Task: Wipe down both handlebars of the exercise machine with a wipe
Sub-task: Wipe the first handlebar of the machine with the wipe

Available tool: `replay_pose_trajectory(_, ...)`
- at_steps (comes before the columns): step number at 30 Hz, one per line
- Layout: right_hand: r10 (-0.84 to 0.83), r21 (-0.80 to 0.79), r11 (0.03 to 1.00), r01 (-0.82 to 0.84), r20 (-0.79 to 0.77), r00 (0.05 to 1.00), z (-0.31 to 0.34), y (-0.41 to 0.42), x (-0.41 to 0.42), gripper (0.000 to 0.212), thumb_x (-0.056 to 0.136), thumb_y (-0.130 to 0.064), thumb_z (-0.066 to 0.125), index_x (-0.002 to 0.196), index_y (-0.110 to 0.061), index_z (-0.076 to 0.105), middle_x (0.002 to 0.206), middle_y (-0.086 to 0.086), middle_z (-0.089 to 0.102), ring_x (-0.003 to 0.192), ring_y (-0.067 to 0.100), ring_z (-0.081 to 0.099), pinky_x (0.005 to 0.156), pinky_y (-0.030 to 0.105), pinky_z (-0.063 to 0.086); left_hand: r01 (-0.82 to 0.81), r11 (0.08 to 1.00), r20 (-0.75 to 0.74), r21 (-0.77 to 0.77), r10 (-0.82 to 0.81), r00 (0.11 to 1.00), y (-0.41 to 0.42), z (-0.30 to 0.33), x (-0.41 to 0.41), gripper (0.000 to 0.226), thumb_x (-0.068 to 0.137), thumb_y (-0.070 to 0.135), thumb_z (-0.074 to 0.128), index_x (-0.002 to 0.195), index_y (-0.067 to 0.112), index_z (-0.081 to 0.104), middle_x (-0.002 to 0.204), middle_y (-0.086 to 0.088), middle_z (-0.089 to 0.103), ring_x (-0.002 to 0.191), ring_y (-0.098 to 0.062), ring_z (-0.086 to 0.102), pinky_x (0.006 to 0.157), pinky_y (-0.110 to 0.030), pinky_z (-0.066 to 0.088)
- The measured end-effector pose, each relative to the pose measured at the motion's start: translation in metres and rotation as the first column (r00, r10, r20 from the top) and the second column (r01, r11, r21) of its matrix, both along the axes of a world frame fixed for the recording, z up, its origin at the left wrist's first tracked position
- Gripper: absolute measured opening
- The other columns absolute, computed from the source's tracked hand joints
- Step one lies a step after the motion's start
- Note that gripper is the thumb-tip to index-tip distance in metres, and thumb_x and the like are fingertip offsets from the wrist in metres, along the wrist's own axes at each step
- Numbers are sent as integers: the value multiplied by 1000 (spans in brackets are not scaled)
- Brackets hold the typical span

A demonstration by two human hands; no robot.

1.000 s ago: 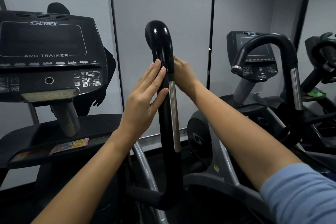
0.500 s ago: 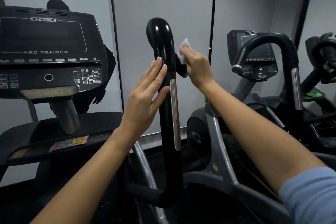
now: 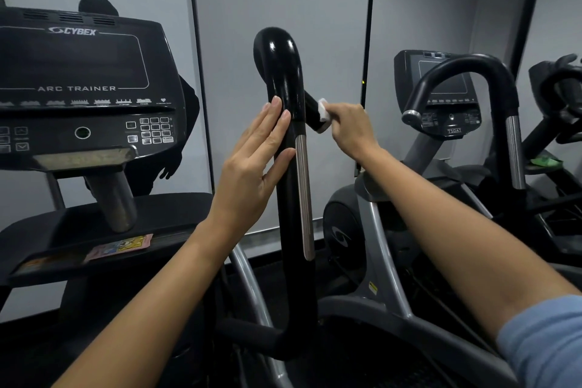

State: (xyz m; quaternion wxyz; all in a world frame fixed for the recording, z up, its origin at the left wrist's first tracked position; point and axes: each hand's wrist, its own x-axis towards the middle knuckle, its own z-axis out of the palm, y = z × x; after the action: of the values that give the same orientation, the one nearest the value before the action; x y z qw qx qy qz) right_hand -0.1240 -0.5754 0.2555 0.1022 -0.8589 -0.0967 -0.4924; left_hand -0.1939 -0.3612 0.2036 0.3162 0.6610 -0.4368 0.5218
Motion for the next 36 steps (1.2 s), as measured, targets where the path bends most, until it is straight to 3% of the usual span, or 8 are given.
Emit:
replay_pose_trajectory(7, 247, 204, 946, -250, 44, 968, 74, 61, 1, 35, 90, -8, 45, 58, -22, 52, 53, -6, 48, 53, 11, 43, 55, 24, 36, -3, 1000, 8, 13, 3, 1000, 1, 1, 1, 45, 95, 18, 48, 135, -3, 40, 145, -11, 32, 138, -21, 28, 115, -29, 23)
replay_pose_trajectory(11, 199, 205, 963, -175, -101, 975, 59, 53, 6, 27, 82, 2, 43, 60, -11, 52, 58, 0, 49, 59, 19, 46, 58, 29, 38, -2, 1000, 16, 12, 2, 1000, 0, 1, 1, 45, 95, 18, 49, 134, -3, 40, 145, -12, 31, 138, -21, 28, 115, -29, 23)
replay_pose_trajectory(14, 155, 231, 966, -113, -173, 973, 35, 25, 6, 40, 77, 7, 41, 55, -25, 47, 65, 4, 53, 61, 21, 48, 50, 25, 37, 0, 1000, 18, 6, 0, 1000, 0, 1, 1, 45, 95, 18, 49, 134, -3, 40, 144, -11, 31, 138, -21, 28, 115, -29, 23)
replay_pose_trajectory(17, 98, 237, 971, -34, -264, 959, 33, 8, 3, 40, 78, 8, 41, 51, -21, 45, 56, 0, 43, 61, 23, 42, 51, 26, 30, 6, 1000, 14, -1, -6, 1000, 0, 0, 1, 45, 95, 18, 49, 134, -3, 41, 145, -11, 32, 138, -22, 29, 115, -30, 24)
replay_pose_trajectory(22, 136, 450, 892, -48, -164, 977, 56, 26, 15, 39, 87, -2, 40, 50, -13, 41, 60, 1, 38, 66, 21, 36, 60, 32, 33, 0, 1000, 12, -1, 0, 1000, -1, 0, 1, 45, 95, 19, 48, 134, -3, 41, 145, -11, 32, 138, -23, 29, 115, -30, 24)
replay_pose_trajectory(26, 163, 498, 867, -30, -225, 961, 66, 45, 22, 27, 89, -8, 50, 66, -6, 62, 79, 13, 58, 76, 27, 53, 73, 37, 49, -1, 1000, 12, 11, 1, 1000, 0, 1, 0, 45, 95, 19, 48, 134, -3, 41, 144, -11, 32, 138, -23, 29, 115, -30, 24)
replay_pose_trajectory(33, 443, 600, 741, -303, -97, 891, 98, 64, 9, 36, 90, -3, 52, 56, -16, 57, 55, -3, 51, 49, 7, 46, 47, 18, 38, 6, 1000, 5, 6, -6, 1000, 1, 0, 2, 45, 95, 17, 48, 134, -3, 40, 145, -10, 31, 138, -22, 28, 115, -32, 24)
replay_pose_trajectory(36, 523, 606, 680, -412, -8, 852, 111, 71, 3, 15, 88, -1, 58, 83, -5, 71, 73, 5, 67, 60, 10, 61, 50, 15, 45, 2, 1000, 7, 7, -2, 1000, 1, 0, 2, 45, 95, 17, 48, 135, -3, 40, 145, -10, 31, 138, -21, 28, 115, -31, 24)
